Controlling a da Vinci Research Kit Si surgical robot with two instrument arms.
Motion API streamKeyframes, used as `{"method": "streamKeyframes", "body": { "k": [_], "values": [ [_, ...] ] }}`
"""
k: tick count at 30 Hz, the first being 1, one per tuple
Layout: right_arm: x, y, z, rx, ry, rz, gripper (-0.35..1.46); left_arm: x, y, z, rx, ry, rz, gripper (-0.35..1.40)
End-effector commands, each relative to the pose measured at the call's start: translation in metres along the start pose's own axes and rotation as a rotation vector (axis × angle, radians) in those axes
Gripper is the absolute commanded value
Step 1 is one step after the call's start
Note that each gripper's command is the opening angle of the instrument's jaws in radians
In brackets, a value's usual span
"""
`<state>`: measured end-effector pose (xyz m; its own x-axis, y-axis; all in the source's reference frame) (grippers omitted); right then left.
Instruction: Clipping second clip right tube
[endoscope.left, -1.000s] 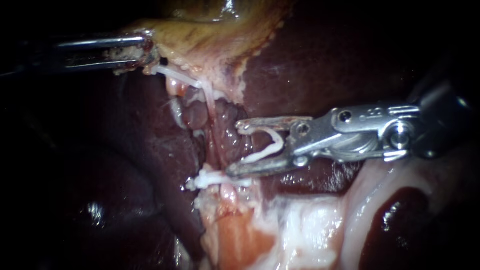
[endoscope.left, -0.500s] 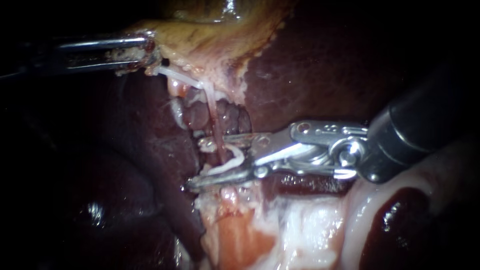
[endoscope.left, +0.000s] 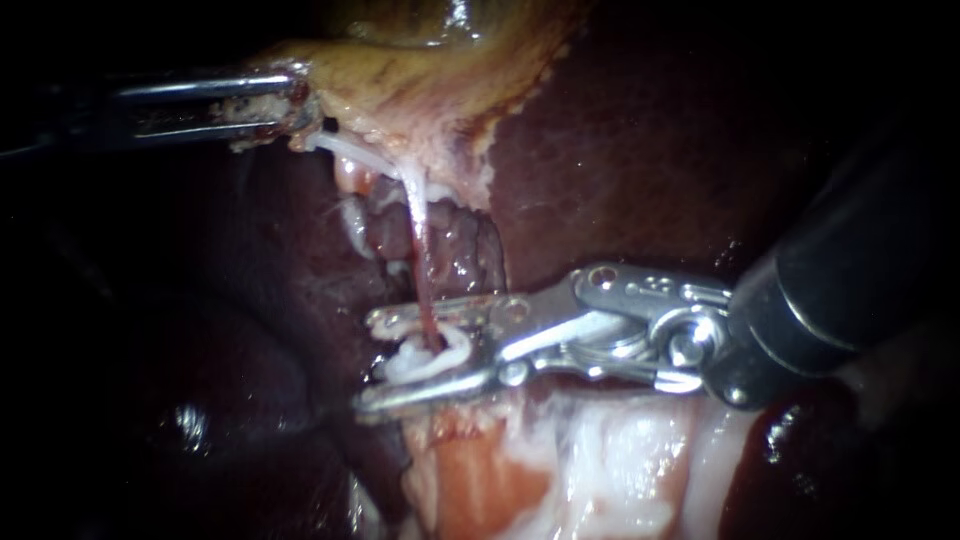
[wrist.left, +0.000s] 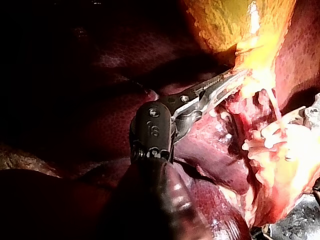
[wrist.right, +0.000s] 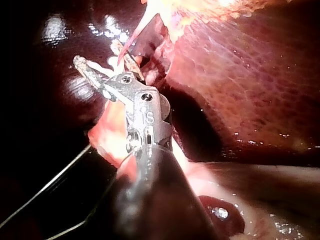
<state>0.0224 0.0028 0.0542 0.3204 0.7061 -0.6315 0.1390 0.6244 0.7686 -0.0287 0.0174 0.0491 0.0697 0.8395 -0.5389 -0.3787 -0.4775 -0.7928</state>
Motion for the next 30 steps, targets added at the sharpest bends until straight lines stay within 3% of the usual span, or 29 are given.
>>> {"method": "streamKeyframes", "body": {
  "k": [1,10,23,27,30],
  "values": [
    [0.0000,0.0000,-0.0001,0.000,-0.002,0.004,0.49,0.0000,0.0000,0.0000,-0.001,0.000,0.000,-0.35],
    [-0.0002,0.0002,-0.0009,0.011,-0.008,0.125,0.31,0.0000,0.0000,0.0000,-0.001,0.000,0.001,-0.35],
    [-0.0004,0.0008,-0.0012,0.101,-0.047,0.110,-0.35,0.0000,0.0000,0.0000,-0.001,0.000,0.001,-0.35],
    [-0.0003,0.0008,-0.0012,0.104,-0.049,0.109,-0.35,0.0000,0.0000,0.0000,-0.001,0.000,0.001,-0.35],
    [-0.0003,0.0009,-0.0013,0.133,0.007,0.111,-0.35,0.0000,0.0000,0.0000,-0.001,0.000,0.001,-0.35]
  ]
}}
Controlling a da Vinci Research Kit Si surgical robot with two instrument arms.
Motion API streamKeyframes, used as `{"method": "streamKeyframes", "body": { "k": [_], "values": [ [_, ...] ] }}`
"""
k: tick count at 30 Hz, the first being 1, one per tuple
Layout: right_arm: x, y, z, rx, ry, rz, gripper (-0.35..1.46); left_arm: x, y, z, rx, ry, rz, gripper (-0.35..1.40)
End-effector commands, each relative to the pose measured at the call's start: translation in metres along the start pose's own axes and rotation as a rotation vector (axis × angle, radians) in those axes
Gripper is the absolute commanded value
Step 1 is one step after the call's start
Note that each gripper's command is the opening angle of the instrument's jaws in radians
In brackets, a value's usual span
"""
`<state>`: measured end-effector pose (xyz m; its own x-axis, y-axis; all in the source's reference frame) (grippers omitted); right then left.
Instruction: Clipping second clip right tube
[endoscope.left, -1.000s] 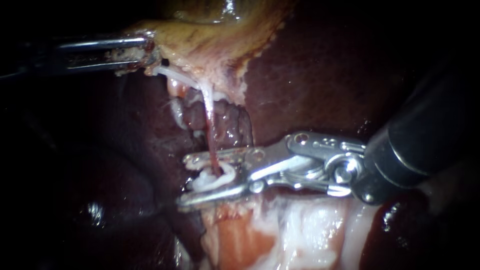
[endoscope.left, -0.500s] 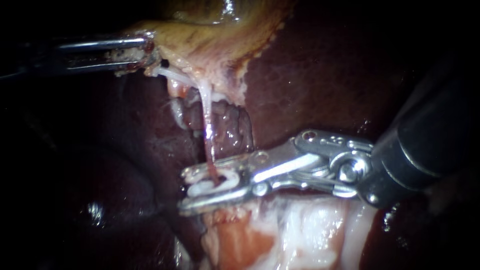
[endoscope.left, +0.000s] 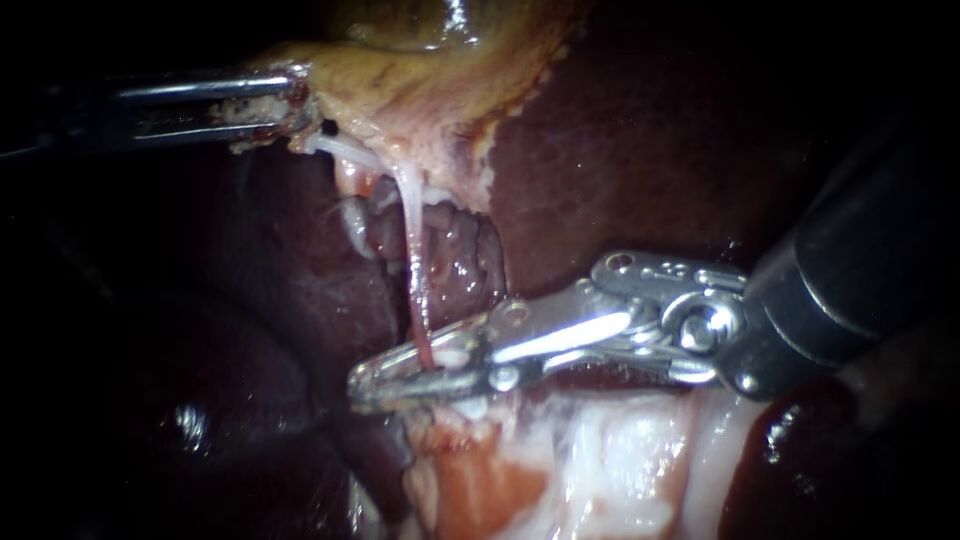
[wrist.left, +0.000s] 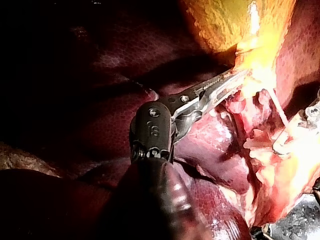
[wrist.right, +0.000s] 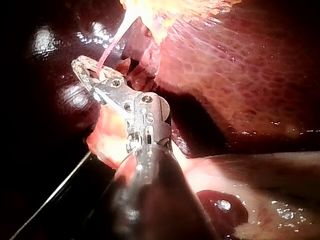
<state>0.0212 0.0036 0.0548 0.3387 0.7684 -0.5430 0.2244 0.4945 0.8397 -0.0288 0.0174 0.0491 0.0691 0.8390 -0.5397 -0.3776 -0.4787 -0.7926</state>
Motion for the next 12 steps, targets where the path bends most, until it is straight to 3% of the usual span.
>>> {"method": "streamKeyframes", "body": {
  "k": [1,3,12],
  "values": [
    [-0.0001,0.0002,0.0000,0.017,0.031,-0.001,-0.35,0.0000,0.0000,0.0000,0.000,0.000,0.000,-0.35],
    [0.0000,0.0006,-0.0001,0.048,0.084,0.038,-0.35,0.0000,0.0000,0.0000,0.000,0.000,0.000,-0.35],
    [-0.0004,0.0011,-0.0003,0.061,0.075,0.053,-0.35,0.0000,0.0000,0.0000,0.001,0.000,0.000,-0.35]
  ]
}}
